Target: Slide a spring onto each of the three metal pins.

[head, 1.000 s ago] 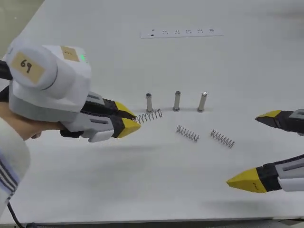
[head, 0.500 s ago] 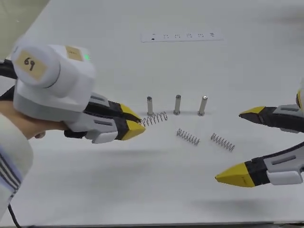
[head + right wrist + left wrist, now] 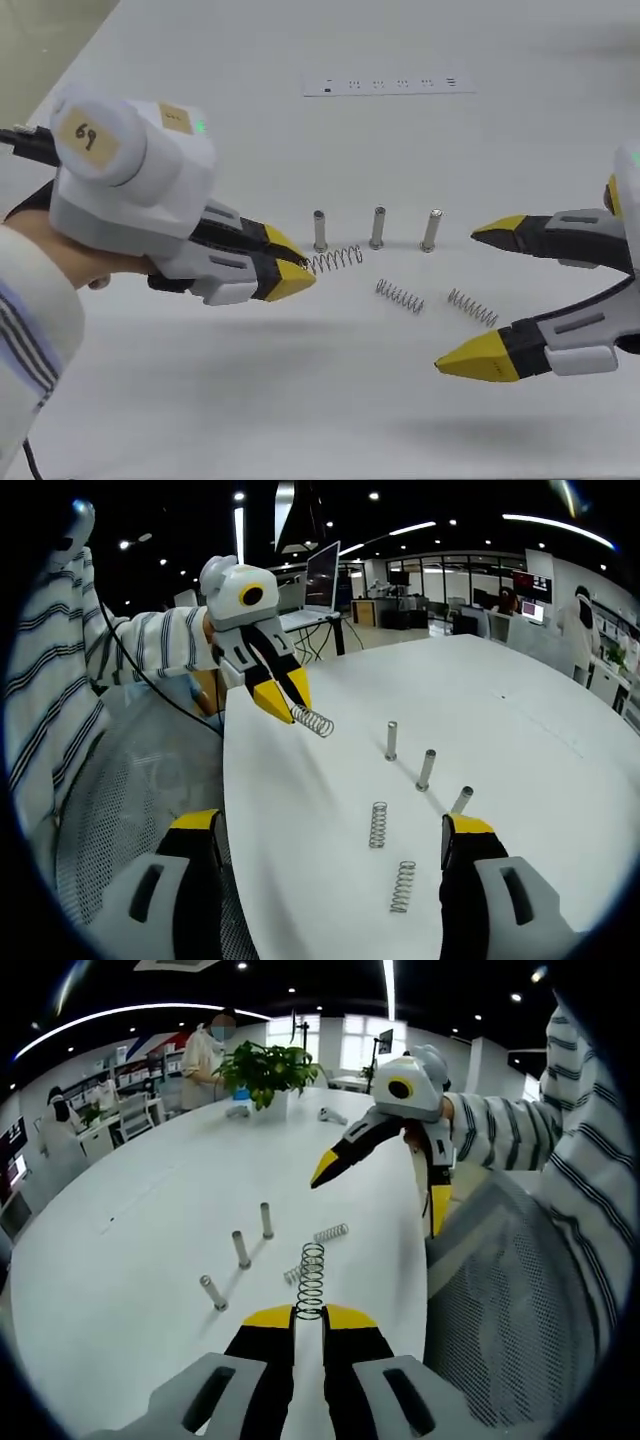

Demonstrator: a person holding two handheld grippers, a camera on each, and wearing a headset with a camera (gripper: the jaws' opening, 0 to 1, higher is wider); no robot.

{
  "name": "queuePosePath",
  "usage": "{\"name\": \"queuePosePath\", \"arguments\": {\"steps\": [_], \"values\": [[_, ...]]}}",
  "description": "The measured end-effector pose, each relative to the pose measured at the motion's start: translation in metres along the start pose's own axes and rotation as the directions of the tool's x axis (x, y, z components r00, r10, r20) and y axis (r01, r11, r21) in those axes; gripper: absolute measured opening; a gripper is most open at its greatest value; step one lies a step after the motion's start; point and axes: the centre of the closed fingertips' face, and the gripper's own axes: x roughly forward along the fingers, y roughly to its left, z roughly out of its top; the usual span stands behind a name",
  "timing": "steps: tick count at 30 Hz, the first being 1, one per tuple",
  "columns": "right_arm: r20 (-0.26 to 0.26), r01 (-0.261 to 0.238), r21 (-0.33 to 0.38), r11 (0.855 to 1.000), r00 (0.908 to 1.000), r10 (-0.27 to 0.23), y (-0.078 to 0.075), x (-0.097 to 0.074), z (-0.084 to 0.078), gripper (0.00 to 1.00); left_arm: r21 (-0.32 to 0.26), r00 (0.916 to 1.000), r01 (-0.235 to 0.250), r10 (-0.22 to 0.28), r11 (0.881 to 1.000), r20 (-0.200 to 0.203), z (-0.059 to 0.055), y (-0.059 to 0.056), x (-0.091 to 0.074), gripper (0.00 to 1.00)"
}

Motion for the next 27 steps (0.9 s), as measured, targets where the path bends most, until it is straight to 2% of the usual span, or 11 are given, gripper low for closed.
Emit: {"name": "queuePosePath", "arguments": {"steps": [5, 7, 14, 19, 27], "values": [[0.014, -0.033, -0.013, 0.999, 0.9993, 0.033, 0.001, 0.005, 0.006, 0.86, -0.011, 1.0, 0.003, -0.003, 1.0, -0.001, 0.001, 0.0, 0.0, 0.02], [0.037, -0.057, -0.004, 0.998, 0.9977, 0.057, 0.003, 0.006, 0.012, 0.83, -0.011, 1.0, 0.005, -0.005, 1.0, 0.001, 0.001, -0.001, 0.0, 0.02], [0.056, -0.092, -0.017, 0.996, 0.9941, 0.093, 0.003, 0.009, 0.022, 0.8, -0.02, 0.9999, 0.012, -0.012, 1.0, -0.002, 0.001, -0.003, 0.002, 0.02], [0.078, -0.117, -0.011, 0.993, 0.99, 0.118, -0.002, 0.011, 0.027, 0.78, -0.017, 0.9995, 0.022, -0.022, 1.0, 0.021, 0.005, -0.004, 0.003, 0.02], [0.092, -0.146, -0.028, 0.989, 0.9847, 0.148, 0.0, 0.015, 0.032, 0.7, -0.016, 0.9983, 0.052, -0.052, 0.999, 0.027, 0.007, -0.008, 0.005, 0.02]]}}
